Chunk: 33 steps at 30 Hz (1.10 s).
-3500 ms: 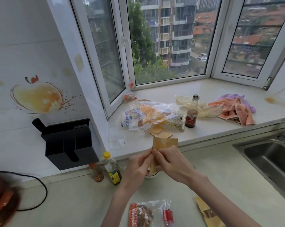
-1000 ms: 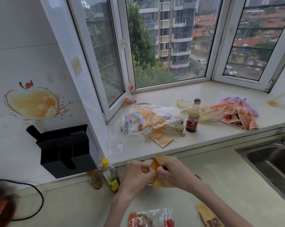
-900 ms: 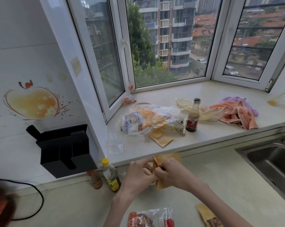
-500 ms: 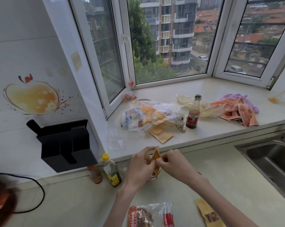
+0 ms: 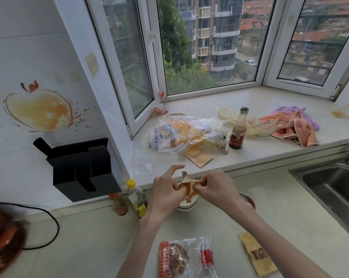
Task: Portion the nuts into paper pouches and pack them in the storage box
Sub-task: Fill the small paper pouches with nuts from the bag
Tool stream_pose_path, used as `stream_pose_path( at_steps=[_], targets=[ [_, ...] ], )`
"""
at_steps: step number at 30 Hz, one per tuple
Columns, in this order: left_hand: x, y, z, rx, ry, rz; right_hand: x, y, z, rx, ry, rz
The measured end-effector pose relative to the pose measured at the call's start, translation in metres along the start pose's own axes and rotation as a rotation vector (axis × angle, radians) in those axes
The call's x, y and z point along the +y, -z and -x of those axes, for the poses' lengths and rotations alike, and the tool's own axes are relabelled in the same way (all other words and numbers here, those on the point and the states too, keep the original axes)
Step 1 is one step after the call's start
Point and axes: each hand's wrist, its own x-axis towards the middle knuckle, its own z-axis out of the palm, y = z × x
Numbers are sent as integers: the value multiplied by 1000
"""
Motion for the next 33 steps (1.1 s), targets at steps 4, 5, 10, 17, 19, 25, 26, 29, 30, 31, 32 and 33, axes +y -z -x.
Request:
stream_pose_path(
  at_steps=[4,5,10,17,19,25,26,29,30,31,32,33],
  targets=[
    [5,-11,5,-56,-84,18,-4,-5,2,-56,-26,-56],
    [4,-12,6,-56,-91,18,-3,-4,2,-81,-35,-42],
    [-5,-11,12,30,-167,-206,14,8,-3,-131,-72,-102],
    [-20,-29,21,-193,-308,-24,9,3,4,-158,-7,-198],
    [-24,-32,25,-191,-324,-96,7,2,6,-196,-18,-218],
    [-24,-49,26,45,-297,-15,-3,-5,10,-180,8,-261],
    [-26,-48,26,65,-213,35,-2,-5,9,-157,-6,-292],
    [-39,-48,27,96,-120,108,1,-7,11,-110,-24,-340],
    [-42,-48,27,97,-112,117,2,-8,13,-121,-35,-374],
    [-45,-48,29,101,-100,117,4,-9,14,-143,-47,-419],
    [-48,-49,30,113,-91,108,6,-11,15,-164,-54,-459],
    [-51,-50,32,125,-77,93,8,-12,16,-174,-53,-492]
  ],
)
